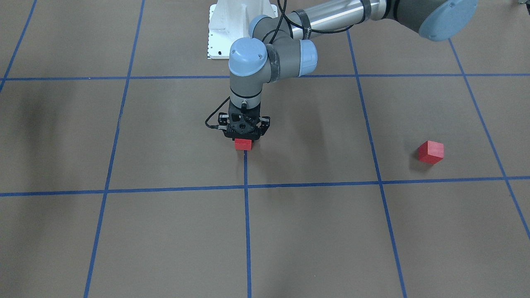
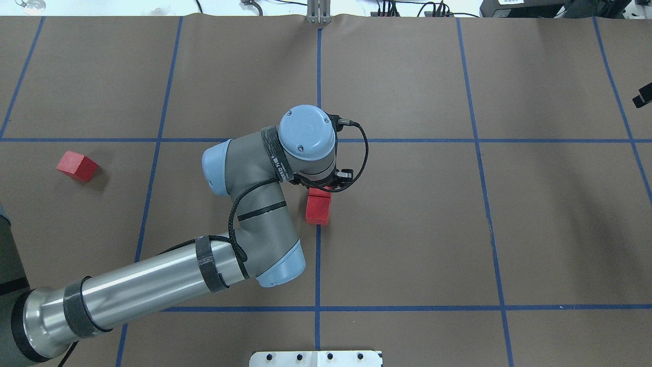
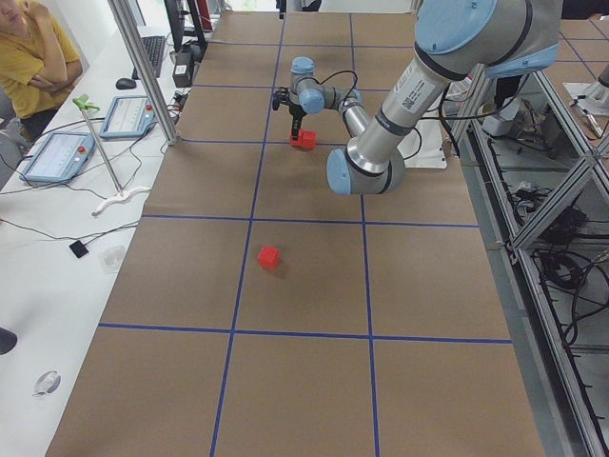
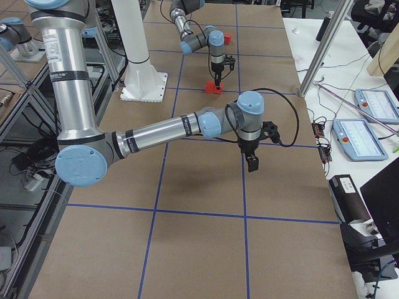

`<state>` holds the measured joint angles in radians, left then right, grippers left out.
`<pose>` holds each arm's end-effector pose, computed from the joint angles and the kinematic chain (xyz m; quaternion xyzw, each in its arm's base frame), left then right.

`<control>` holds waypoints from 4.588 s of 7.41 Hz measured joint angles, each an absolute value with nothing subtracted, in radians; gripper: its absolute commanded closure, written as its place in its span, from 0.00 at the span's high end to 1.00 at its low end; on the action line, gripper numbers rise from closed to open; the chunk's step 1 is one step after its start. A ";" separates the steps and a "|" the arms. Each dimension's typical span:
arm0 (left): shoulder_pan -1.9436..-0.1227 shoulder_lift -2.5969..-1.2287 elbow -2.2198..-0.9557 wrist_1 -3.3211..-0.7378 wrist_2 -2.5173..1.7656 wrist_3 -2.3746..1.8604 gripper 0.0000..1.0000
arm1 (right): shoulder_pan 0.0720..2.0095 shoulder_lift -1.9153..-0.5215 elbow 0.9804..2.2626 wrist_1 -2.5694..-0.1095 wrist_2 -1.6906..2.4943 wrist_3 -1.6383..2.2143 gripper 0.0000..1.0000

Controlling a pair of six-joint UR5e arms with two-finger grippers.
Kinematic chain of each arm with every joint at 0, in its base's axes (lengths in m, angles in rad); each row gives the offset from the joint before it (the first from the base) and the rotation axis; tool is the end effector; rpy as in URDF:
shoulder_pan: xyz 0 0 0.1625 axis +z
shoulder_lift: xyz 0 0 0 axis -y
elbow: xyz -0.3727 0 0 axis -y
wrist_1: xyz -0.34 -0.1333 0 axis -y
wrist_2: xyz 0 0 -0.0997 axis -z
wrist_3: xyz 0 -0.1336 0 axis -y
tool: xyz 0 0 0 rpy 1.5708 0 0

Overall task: Form red blocks into L shape at center
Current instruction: 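Lower the cube with the left gripper against the center cube, then open the left gripper and move it toward the farthest-out red cube, then lower the left gripper over the remaining red cube and grasp it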

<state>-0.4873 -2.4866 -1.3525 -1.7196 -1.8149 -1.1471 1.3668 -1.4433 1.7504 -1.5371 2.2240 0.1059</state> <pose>0.5883 -0.4261 0.1824 0.0796 0.4149 0.0212 0.9061 -0.0505 -0.5011 0.4961 0.1099 -0.3372 -0.1001 0.9296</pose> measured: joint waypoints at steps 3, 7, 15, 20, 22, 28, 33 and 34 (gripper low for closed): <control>-0.483 -2.487 -1.348 -1.720 -1.815 -1.146 0.47 | 1.367 -1.444 1.751 -1.537 2.224 0.107 1.00; -0.482 -2.487 -1.347 -1.720 -1.815 -1.146 0.62 | 1.367 -1.443 1.752 -1.537 2.224 0.107 1.00; -0.483 -2.487 -1.349 -1.721 -1.815 -1.140 1.00 | 1.367 -1.445 1.752 -1.537 2.224 0.107 1.00; -0.553 -2.453 -1.438 -1.691 -1.825 -1.021 1.00 | 1.367 -1.445 1.752 -1.537 2.225 0.107 1.00; -0.628 -2.319 -1.538 -1.687 -1.881 -0.849 1.00 | 1.367 -1.443 1.752 -1.537 2.224 0.108 1.00; -0.945 -1.854 -1.677 -1.856 -2.082 -0.201 1.00 | 1.367 -1.442 1.753 -1.537 2.225 0.113 1.00; -1.087 -1.699 -1.661 -1.903 -2.181 0.445 0.99 | 1.367 -1.442 1.753 -1.537 2.226 0.113 1.00; -1.093 -1.679 -1.637 -1.906 -2.237 0.558 0.99 | 1.367 -1.442 1.752 -1.537 2.226 0.113 1.00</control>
